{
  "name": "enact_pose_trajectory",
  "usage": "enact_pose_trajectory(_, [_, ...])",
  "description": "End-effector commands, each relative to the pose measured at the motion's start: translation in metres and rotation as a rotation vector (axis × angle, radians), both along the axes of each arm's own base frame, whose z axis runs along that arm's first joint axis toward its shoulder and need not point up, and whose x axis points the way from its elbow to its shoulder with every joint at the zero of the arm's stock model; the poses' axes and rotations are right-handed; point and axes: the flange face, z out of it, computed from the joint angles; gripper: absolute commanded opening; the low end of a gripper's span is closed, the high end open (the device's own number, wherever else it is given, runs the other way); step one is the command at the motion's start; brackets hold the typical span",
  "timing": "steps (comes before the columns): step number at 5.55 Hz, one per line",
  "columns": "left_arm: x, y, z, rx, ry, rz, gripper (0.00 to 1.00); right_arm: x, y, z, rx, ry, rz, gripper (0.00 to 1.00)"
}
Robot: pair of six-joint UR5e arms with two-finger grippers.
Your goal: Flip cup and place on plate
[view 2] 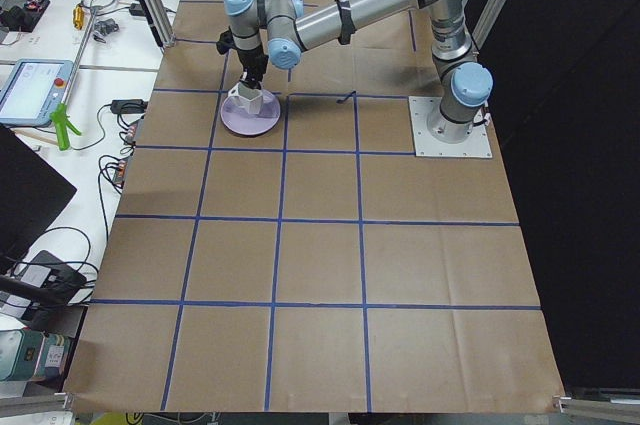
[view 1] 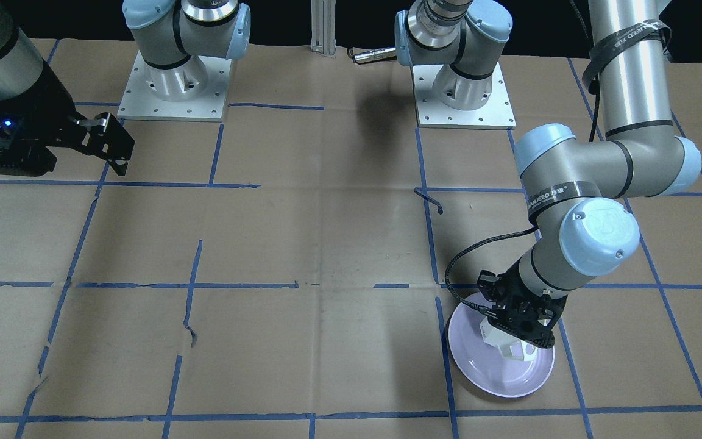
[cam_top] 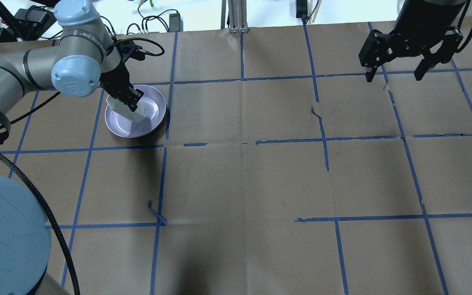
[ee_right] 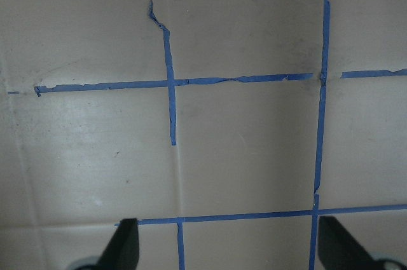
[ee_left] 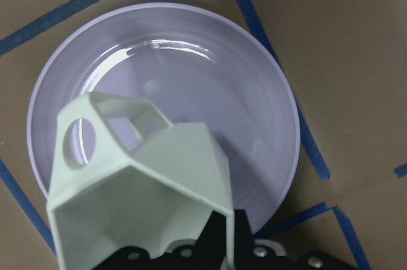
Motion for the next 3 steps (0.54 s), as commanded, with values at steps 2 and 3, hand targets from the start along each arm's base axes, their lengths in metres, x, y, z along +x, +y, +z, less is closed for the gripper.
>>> enact_pose_trajectory(2, [-0.0002, -0.001, -0.0105, 0.019, -0.024, -0.003, 0.98, 0.0, 0.0, 0.0, 0.0, 0.0, 0.0, 1.0])
enact_pose_trajectory(3, [-0.0003, -0.0004, -0.0075, 0.019, -0.024, 0.0, 0.99, 0.0, 0.0, 0.0, 0.0, 0.0, 0.0, 1.0])
